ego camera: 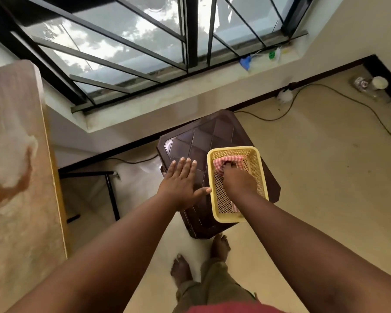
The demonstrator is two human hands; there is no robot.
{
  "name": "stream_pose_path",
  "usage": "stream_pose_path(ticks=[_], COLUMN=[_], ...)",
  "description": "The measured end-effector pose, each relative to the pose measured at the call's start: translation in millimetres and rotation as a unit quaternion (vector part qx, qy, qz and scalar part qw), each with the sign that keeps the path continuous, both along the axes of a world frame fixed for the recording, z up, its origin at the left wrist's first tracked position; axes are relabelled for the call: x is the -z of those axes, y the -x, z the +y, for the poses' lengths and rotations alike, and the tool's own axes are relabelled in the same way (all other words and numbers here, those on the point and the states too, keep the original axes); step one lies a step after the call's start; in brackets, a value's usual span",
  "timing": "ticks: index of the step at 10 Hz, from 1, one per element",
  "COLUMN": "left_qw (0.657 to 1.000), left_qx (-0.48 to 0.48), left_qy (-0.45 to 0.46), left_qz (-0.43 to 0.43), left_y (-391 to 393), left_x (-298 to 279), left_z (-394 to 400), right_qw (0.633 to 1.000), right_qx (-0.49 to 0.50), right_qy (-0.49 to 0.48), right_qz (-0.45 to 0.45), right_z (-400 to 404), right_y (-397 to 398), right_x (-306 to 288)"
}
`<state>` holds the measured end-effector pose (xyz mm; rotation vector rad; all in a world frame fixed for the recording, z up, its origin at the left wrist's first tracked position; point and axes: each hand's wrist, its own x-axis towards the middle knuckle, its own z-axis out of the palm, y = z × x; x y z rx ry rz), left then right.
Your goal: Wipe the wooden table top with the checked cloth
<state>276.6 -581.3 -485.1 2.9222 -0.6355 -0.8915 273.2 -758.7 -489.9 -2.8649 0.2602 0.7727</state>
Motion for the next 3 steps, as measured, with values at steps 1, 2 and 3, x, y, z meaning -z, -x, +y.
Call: stream_pose_path(ticks=[1, 2, 3], left_qw=[1.0, 1.0, 1.0], left_qx=[0.003, 0.006, 0.002], left_qy=[-0.004, 0.006, 0.017], left_qz=[0.002, 0.004, -0.002], left_y=[0, 0, -1], left_x=[5, 12, 12], left_z=[-9, -14, -19], right_qw=[0.999, 0.998, 0.995], right_qx=[0.006, -0.02, -0.055], right_qy=[-0.03, -0.054, -0.058], right_qz=[0.018, 0.033, 0.056], right_z=[1, 0, -8], right_y=[0, 3, 8], right_x=[8, 19, 29])
